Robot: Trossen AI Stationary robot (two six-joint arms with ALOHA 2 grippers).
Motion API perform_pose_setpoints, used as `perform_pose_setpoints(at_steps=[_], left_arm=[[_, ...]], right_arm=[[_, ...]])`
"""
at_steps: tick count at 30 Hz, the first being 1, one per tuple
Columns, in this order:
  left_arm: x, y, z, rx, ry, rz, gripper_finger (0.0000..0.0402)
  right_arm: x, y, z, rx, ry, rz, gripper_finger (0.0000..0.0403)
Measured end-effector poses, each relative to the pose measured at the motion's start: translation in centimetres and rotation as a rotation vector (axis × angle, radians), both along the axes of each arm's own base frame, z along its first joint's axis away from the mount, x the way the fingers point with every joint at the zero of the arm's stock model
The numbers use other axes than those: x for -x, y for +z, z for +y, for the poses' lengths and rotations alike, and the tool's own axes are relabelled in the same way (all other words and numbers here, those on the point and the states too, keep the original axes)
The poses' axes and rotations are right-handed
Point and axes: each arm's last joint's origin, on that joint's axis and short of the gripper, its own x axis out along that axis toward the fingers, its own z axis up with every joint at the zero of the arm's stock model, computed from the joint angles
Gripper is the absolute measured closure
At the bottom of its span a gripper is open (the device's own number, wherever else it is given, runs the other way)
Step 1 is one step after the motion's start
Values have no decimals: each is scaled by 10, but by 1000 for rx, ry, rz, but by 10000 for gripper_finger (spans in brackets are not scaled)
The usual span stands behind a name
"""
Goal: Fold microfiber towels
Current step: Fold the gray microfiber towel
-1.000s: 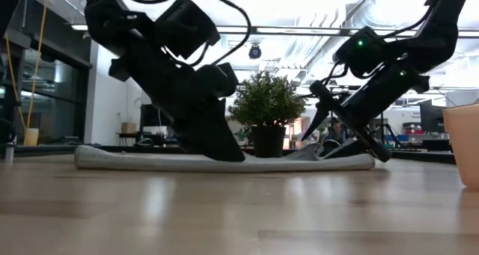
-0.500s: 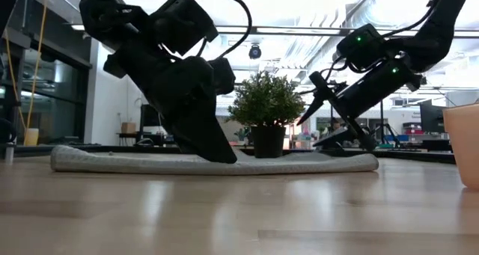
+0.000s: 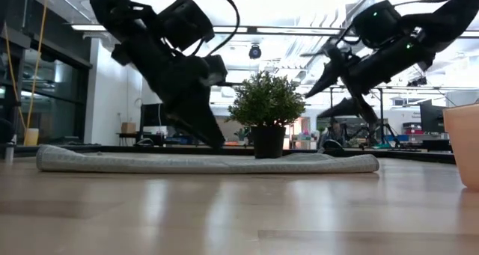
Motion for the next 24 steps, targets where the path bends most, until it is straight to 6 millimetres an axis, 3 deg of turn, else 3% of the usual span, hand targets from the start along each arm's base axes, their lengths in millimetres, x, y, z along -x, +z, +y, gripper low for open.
perform_pose_setpoints(at_steps=[9, 18, 24], left_arm=[[30, 49, 29, -37, 105, -16, 243], [60, 97, 27, -148, 249, -211, 243], [71, 107, 20, -132, 283, -390, 243]], right_arm=[[3, 10, 3, 99, 49, -17, 158], [3, 11, 3, 113, 80, -15, 158], [3, 11, 3, 116, 86, -17, 158]])
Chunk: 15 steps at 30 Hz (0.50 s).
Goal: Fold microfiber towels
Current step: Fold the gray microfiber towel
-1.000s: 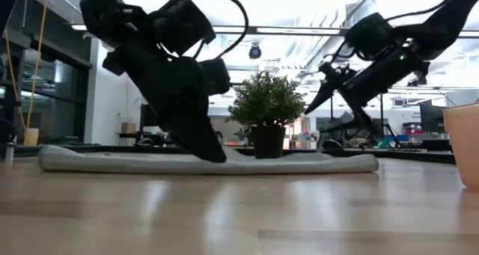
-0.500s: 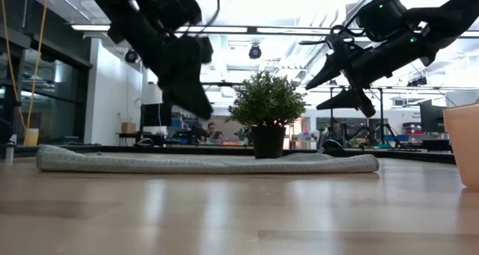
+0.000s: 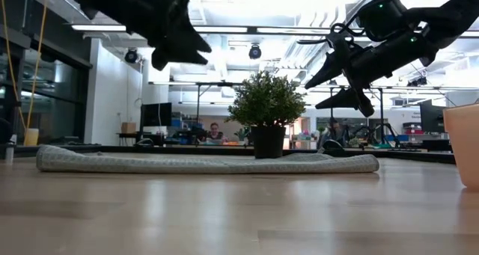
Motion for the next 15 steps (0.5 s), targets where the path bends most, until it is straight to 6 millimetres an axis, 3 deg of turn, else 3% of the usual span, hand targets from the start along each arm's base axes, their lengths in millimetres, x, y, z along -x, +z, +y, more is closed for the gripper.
perform_pose_setpoints(at_steps=[15], left_arm=[[10, -18, -31, 135, -48, -246, 243]], right_arm=[[0, 0, 1, -9, 25, -4, 158]])
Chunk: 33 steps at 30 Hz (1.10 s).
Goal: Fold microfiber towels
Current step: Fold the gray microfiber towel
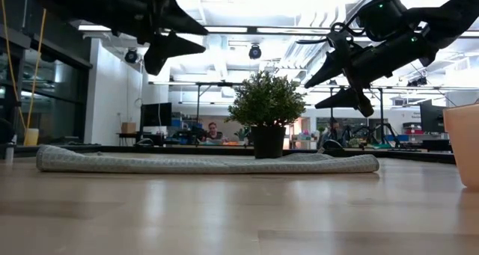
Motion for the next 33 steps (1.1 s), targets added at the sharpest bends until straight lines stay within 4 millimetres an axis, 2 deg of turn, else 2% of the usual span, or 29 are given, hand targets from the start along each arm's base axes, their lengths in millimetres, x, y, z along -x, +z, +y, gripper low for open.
perform_pose_setpoints(at_steps=[6, 11, 15, 18, 22, 28, 29, 33], left_arm=[[5, -12, -24, 63, -10, -50, 243], [11, -21, -46, 105, -15, -62, 249], [14, -24, -58, 94, -19, -50, 283], [15, -27, -61, 70, -33, -18, 326], [18, -32, -60, 50, -29, 56, 390], [28, -55, -51, 42, -41, 323, 399], [30, -60, -49, 49, -51, 379, 400], [35, -72, -47, 63, -93, 519, 401]], right_arm=[[-1, 1, 4, -30, 78, -18, 158], [-7, 1, 21, -3, 200, -18, 158], [-11, 1, 38, 48, 275, -6, 158], [-12, 1, 48, 79, 306, 27, 170], [-21, 10, 58, 127, 346, 162, 229], [-46, 20, 70, 208, 466, 348, 383], [-51, 18, 72, 216, 489, 379, 391], [-61, 3, 80, 182, 546, 501, 380]])
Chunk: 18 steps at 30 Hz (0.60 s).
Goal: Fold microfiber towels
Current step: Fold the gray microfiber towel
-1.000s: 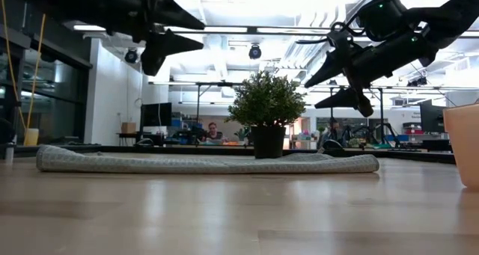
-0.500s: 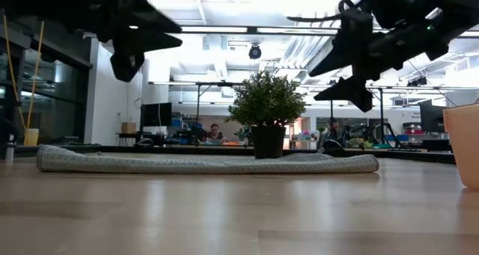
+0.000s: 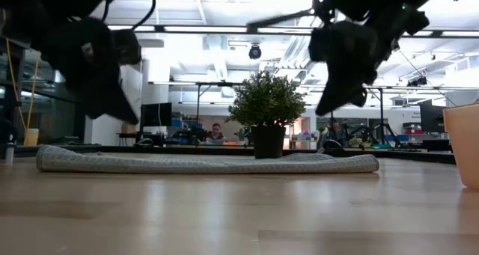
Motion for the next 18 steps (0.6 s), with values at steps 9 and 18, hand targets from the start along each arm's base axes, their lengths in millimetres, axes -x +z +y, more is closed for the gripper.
perform_pose_setpoints(at_steps=[9, 18], left_arm=[[-5, -33, 0, -12, -33, 185, 401], [-13, -46, 13, -36, -25, 213, 401]], right_arm=[[-7, -33, 12, -30, 1, 163, 401], [-5, -39, 31, -76, -23, 210, 402]])
